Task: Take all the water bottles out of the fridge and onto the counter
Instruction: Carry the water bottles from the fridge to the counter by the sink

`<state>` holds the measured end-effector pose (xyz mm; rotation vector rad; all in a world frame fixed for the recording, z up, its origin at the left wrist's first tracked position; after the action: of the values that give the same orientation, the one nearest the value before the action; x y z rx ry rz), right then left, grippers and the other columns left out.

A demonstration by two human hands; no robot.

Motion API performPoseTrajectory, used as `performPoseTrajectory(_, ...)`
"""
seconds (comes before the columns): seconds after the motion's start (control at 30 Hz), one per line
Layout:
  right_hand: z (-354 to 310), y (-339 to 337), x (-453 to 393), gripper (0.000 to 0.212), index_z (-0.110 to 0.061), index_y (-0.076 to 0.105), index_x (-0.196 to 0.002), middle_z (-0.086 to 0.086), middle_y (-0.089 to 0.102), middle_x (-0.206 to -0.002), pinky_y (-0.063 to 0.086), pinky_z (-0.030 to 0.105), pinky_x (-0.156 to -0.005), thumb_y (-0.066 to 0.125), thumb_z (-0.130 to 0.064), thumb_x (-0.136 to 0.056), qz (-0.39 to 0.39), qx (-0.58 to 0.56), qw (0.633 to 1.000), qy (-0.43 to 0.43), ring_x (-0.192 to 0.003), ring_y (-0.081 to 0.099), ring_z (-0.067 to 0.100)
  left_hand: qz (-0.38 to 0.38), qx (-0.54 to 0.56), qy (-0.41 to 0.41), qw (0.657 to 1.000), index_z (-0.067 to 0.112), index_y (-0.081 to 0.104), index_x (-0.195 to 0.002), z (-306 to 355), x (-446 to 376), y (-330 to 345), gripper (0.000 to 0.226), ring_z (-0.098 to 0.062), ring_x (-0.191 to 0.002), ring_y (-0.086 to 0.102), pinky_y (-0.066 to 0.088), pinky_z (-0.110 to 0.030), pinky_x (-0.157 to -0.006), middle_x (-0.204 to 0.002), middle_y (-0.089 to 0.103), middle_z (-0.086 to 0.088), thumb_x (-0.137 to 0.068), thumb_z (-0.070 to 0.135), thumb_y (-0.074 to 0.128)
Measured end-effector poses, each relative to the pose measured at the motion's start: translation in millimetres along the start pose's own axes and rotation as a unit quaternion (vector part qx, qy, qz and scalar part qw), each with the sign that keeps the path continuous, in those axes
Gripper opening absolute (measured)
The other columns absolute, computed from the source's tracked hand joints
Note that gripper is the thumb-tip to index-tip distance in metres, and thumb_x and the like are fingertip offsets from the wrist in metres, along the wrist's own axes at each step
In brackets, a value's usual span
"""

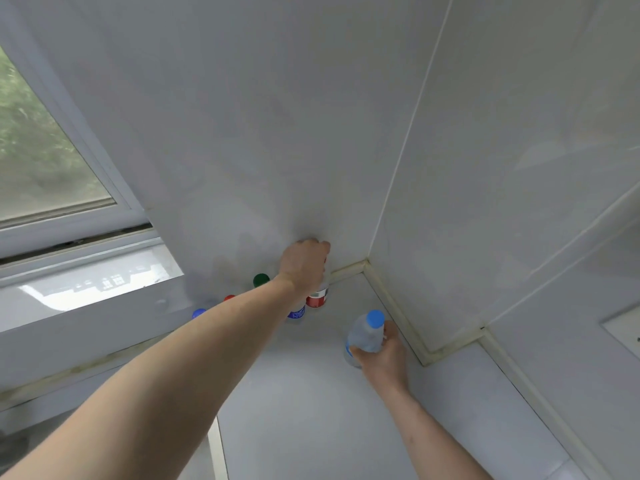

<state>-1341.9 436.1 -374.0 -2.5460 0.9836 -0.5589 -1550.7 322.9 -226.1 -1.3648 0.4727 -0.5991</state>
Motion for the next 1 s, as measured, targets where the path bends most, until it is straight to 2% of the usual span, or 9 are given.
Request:
performPoseTrajectory(0.1, -9, 3, -9, 0.057, -0.029, 0.057, -0.111, -0.01, 0.072, -0.1, 0.054, 0.024, -0.063, 0.094, -0.018, -0.07, -0.006, 0.001, 1.0, 0.0, -0.09, 0.071, 0.01, -0.004, 0.006, 0.018, 1.0, 0.019, 0.058, -0.13, -1, 3, -5, 0.041, -0.028, -0.109, 0.061, 0.055, -0.04, -0.087, -0.122, 0.062, -0.003, -0.093, 0.03, 0.071)
performPoseTrajectory(0.2, -22, 8, -19, 0.054, -0.029, 0.057, -0.109, -0.011, 0.071, -0.098, 0.047, 0.018, -0.058, 0.094, -0.02, -0.072, -0.006, -0.004, 1.0, -0.002, -0.087, 0.069, 0.007, 0.038, -0.015, 0.043, 0.998, 0.021, 0.057, -0.136, -12, 11, -28, 0.045, -0.026, -0.128, 0.052, 0.051, -0.04, -0.094, -0.141, 0.054, 0.0, -0.093, 0.03, 0.067)
performPoseTrajectory(0.3, -39, 13, -33, 0.049, -0.032, 0.052, -0.095, -0.011, 0.068, -0.094, 0.042, 0.021, -0.056, 0.094, -0.018, -0.073, -0.005, -0.006, 1.0, -0.003, -0.083, 0.067, 0.01, 0.089, -0.083, 0.098, 0.988, 0.019, 0.056, -0.14, -26, 25, -54, 0.051, -0.029, -0.145, 0.035, 0.035, -0.042, -0.115, -0.159, 0.039, -0.005, -0.09, 0.022, 0.066)
performPoseTrajectory(0.4, -51, 20, -48, 0.051, -0.025, 0.053, -0.104, -0.006, 0.067, -0.099, 0.042, 0.023, -0.057, 0.093, -0.018, -0.073, -0.007, 0.006, 1.0, -0.003, -0.089, 0.068, 0.019, 0.163, -0.175, 0.154, 0.959, 0.014, 0.059, -0.138, -43, 43, -81, 0.066, -0.038, -0.152, 0.024, 0.018, -0.052, -0.125, -0.165, 0.028, -0.016, -0.074, 0.011, 0.074)
performPoseTrajectory(0.47, -57, 24, -58, 0.056, -0.02, 0.054, -0.111, -0.004, 0.067, -0.101, 0.043, 0.025, -0.059, 0.094, -0.018, -0.072, -0.006, 0.013, 1.0, -0.003, -0.091, 0.067, 0.022, 0.196, -0.223, 0.158, 0.942, 0.012, 0.05, -0.148, -58, 51, -96, 0.081, -0.04, -0.156, 0.008, 0.008, -0.059, -0.126, -0.169, 0.014, -0.019, -0.071, 0.007, 0.073)
performPoseTrajectory(0.53, -62, 29, -68, 0.061, -0.019, 0.055, -0.116, -0.004, 0.067, -0.103, 0.048, 0.029, -0.065, 0.095, -0.019, -0.07, -0.004, 0.019, 1.0, 0.0, -0.092, 0.068, 0.022, 0.208, -0.256, 0.147, 0.933, 0.011, 0.032, -0.159, -76, 57, -107, 0.093, -0.038, -0.157, -0.005, 0.0, -0.058, -0.126, -0.171, 0.0, -0.018, -0.075, 0.008, 0.072)
performPoseTrajectory(0.7, -72, 40, -86, 0.068, -0.017, 0.052, -0.122, 0.0, 0.067, -0.109, 0.05, 0.031, -0.067, 0.094, -0.015, -0.068, -0.008, 0.01, 1.0, 0.009, -0.095, 0.067, 0.023, 0.147, -0.36, 0.112, 0.914, 0.012, -0.01, -0.163, -96, 56, -106, 0.11, -0.035, -0.155, -0.022, -0.013, -0.051, -0.126, -0.167, -0.026, -0.015, -0.087, 0.029, 0.068)
performPoseTrajectory(0.77, -76, 43, -93, 0.07, -0.015, 0.052, -0.124, 0.001, 0.067, -0.111, 0.047, 0.029, -0.065, 0.094, -0.013, -0.069, -0.012, 0.012, 1.0, 0.007, -0.097, 0.067, 0.024, 0.139, -0.391, 0.101, 0.904, 0.013, -0.022, -0.159, -95, 53, -101, 0.109, -0.036, -0.153, -0.026, -0.016, -0.052, -0.124, -0.164, -0.033, -0.015, -0.092, 0.027, 0.063)
performPoseTrajectory(1.0, -90, 51, -112, 0.076, -0.015, 0.051, -0.127, -0.002, 0.063, -0.113, 0.045, 0.029, -0.071, 0.097, -0.019, -0.068, -0.025, 0.052, 0.998, -0.024, -0.096, 0.062, 0.022, 0.146, -0.418, 0.096, 0.892, 0.011, -0.026, -0.157, -96, 46, -95, 0.11, -0.039, -0.151, -0.029, -0.014, -0.055, -0.123, -0.162, -0.036, -0.018, -0.095, 0.025, 0.063)
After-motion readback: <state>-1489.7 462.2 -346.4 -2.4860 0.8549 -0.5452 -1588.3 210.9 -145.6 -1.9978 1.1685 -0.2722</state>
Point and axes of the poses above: each hand's wrist, its own x-axis away from the middle knuckle, its own y-axis out of the palm, z = x × y, the point moved 5 cm from there along -x, towards the middle knuckle
